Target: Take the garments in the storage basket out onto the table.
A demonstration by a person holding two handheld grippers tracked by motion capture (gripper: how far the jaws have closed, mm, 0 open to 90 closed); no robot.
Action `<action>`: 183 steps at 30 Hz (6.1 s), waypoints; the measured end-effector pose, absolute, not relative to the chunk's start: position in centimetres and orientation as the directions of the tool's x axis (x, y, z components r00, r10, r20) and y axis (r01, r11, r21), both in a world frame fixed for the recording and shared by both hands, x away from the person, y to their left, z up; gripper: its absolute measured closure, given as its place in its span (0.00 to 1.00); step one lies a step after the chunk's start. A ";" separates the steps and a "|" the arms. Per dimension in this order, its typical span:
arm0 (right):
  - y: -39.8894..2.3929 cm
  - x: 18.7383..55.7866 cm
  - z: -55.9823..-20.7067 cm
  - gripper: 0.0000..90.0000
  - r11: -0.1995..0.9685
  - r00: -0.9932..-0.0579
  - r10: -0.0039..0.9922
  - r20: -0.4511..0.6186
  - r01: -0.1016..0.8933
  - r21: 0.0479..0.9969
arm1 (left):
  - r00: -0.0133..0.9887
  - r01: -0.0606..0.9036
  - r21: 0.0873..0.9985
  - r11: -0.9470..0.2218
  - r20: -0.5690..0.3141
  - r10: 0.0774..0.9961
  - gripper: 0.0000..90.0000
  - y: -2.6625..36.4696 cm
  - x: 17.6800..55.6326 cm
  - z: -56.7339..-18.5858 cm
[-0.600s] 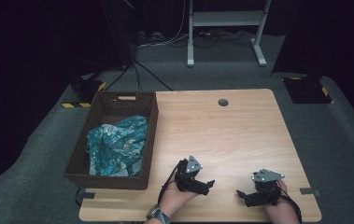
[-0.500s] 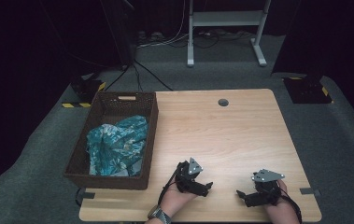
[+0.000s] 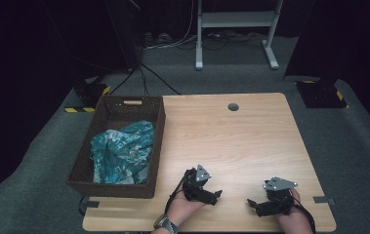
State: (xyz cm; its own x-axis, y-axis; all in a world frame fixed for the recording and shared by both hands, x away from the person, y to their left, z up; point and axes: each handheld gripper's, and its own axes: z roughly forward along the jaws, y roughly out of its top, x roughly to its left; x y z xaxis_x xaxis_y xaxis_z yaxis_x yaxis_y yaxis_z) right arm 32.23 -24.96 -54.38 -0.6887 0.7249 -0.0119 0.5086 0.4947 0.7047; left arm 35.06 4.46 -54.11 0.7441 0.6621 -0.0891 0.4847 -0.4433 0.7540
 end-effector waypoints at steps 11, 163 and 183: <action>-25.0 32.2 -54.4 0.00 0.495 -0.689 0.725 -0.012 0.509 0.705 | 0.746 0.447 0.811 -0.377 -0.106 0.657 0.00 6.0 34.8 -52.5; -24.8 32.2 -54.4 0.00 0.487 -0.679 0.734 -0.011 0.515 0.705 | 0.340 0.571 0.808 -0.145 -0.073 0.938 0.00 28.5 40.1 -41.2; -24.8 32.2 -54.4 0.00 0.490 -0.683 0.730 -0.010 0.513 0.705 | 0.302 0.813 0.513 -0.278 0.038 0.953 0.00 29.2 44.8 -45.0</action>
State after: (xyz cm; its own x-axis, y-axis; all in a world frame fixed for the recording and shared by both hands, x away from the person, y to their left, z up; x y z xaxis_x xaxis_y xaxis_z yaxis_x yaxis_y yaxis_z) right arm 32.20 -24.77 -54.38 -0.6832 0.7302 -0.0104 0.5131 0.4902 0.7046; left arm 44.83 29.18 -45.01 0.3015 0.9527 0.0380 0.8125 -0.2776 0.5126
